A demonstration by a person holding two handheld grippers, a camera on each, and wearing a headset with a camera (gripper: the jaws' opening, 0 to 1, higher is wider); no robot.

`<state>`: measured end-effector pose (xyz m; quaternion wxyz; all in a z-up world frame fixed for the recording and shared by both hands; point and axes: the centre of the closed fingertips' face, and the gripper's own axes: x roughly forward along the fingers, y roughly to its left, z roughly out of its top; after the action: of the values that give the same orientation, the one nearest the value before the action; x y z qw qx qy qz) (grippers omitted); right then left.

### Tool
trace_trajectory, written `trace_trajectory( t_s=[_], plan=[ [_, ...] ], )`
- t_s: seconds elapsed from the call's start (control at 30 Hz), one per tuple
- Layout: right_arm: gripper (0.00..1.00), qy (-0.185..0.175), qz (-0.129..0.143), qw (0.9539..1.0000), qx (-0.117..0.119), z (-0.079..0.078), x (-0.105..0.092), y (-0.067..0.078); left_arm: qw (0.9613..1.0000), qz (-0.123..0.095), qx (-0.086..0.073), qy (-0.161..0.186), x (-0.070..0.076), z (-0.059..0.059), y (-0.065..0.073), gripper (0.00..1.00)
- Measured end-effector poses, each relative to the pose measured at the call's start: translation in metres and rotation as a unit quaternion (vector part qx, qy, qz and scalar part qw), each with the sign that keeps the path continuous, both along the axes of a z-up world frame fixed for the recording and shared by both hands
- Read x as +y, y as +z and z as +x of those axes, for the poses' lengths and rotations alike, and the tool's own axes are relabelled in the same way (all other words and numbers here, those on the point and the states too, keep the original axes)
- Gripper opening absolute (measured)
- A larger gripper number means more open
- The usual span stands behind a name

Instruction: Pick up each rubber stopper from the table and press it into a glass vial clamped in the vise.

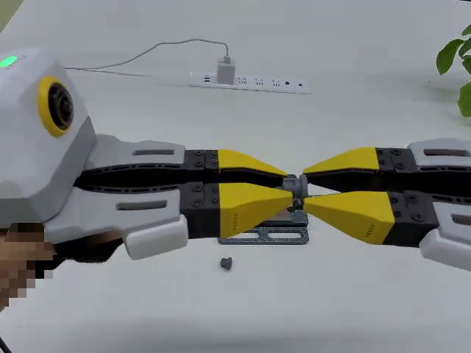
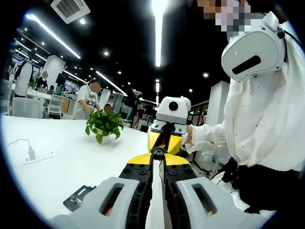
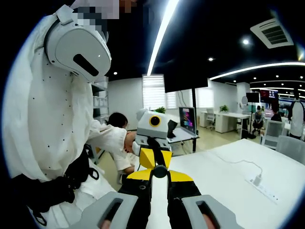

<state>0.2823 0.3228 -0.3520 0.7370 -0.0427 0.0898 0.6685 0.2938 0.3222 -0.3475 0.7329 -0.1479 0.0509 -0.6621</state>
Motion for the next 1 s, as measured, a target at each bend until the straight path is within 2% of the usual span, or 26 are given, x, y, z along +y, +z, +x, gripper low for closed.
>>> trace_trajectory(
  t_s=[0.17,0.47,0.87,1.0],
  plan=[
    [0.06,0.001,0.001,1.0,-0.004,-0.001,0.002,0.004,0.9999,-0.01,0.007,-0.001,0.001,0.0,0.001,0.03],
    [0.05,0.0,-0.006,1.0,-0.002,0.0,0.004,0.004,1.0,-0.01,0.0,-0.001,0.0,0.0,-0.001,0.03],
    [0.05,-0.007,-0.015,0.9999,0.006,0.005,0.002,-0.005,0.9997,0.016,-0.016,0.007,0.0,0.001,-0.01,0.04],
    [0.05,-0.013,-0.015,0.9998,0.01,0.008,0.001,-0.007,0.9994,0.027,-0.019,0.009,-0.001,-0.001,-0.015,0.09]
  ],
)
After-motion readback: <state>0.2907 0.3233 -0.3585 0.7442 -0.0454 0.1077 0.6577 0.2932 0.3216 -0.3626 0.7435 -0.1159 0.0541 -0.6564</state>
